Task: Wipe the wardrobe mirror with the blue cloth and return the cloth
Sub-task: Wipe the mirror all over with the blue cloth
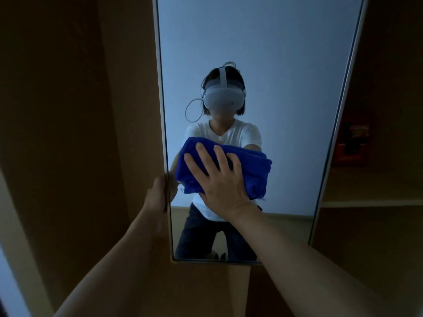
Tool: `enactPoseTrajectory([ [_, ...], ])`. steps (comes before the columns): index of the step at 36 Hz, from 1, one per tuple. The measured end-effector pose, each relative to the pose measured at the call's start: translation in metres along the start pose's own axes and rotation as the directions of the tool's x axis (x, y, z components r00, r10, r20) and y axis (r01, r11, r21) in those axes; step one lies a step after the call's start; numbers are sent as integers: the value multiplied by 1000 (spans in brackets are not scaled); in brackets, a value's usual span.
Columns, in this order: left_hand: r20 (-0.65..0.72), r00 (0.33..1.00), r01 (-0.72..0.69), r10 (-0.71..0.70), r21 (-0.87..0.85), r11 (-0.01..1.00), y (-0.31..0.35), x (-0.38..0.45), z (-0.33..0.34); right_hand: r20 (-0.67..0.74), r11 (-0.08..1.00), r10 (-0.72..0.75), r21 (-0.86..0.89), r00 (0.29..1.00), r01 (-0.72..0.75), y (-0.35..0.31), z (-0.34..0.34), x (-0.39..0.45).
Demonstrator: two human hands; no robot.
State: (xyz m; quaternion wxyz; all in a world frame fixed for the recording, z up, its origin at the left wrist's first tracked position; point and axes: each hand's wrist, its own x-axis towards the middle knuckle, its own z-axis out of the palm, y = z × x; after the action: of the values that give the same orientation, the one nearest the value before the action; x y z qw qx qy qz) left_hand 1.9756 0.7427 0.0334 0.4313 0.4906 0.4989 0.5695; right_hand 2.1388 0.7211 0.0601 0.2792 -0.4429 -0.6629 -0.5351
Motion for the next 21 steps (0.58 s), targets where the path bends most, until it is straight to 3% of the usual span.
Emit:
enactPoseTrajectory([
  [6,-98,995,1,-19,-183,983,128,29,4,6,1000,-7,-23,1000,7,41,-20,58],
  [12,-54,997,33,-54,-347,937,205,34,6,54,1000,-3,-21,999,4,80,-45,126],
  [21,-195,981,-30,-12,-212,977,302,44,7,166,997,5,75,986,-18,116,-83,206],
])
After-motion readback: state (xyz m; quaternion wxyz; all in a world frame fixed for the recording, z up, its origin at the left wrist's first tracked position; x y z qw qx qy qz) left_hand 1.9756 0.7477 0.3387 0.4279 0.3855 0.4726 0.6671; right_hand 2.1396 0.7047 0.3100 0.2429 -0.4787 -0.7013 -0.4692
